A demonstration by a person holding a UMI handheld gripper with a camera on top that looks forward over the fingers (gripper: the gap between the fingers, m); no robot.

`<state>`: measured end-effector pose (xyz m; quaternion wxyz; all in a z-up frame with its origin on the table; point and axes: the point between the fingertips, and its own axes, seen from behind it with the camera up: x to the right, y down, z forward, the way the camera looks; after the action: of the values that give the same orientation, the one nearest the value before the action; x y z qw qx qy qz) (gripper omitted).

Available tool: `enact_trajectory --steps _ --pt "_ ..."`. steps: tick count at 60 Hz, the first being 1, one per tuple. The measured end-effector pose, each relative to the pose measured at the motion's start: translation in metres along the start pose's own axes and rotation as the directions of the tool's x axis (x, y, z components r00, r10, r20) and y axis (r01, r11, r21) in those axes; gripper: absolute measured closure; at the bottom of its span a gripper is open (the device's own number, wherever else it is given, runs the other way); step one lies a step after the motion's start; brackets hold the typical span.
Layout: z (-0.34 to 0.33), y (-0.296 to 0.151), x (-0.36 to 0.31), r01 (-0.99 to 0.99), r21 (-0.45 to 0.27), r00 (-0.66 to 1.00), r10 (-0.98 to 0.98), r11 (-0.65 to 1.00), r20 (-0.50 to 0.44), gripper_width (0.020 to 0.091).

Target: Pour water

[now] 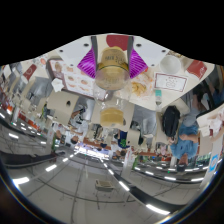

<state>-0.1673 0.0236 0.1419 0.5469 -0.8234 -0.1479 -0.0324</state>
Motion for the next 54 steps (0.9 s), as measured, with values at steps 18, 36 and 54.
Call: enact_trajectory --steps 18,36,54 --pt "0.028 0.093 -0.013 -0.213 -0.081 0.975 0.217 0.974 0.039 0.0691" --pt "0.016 0.101 -0.018 -0.250 -0.136 0.965 0.258 0.959 0.044 0.0235" --pt "-0.119 0.087 -0.031 -0.237 -0.261 0.971 0.234 0.936 -0.040 0.0253"
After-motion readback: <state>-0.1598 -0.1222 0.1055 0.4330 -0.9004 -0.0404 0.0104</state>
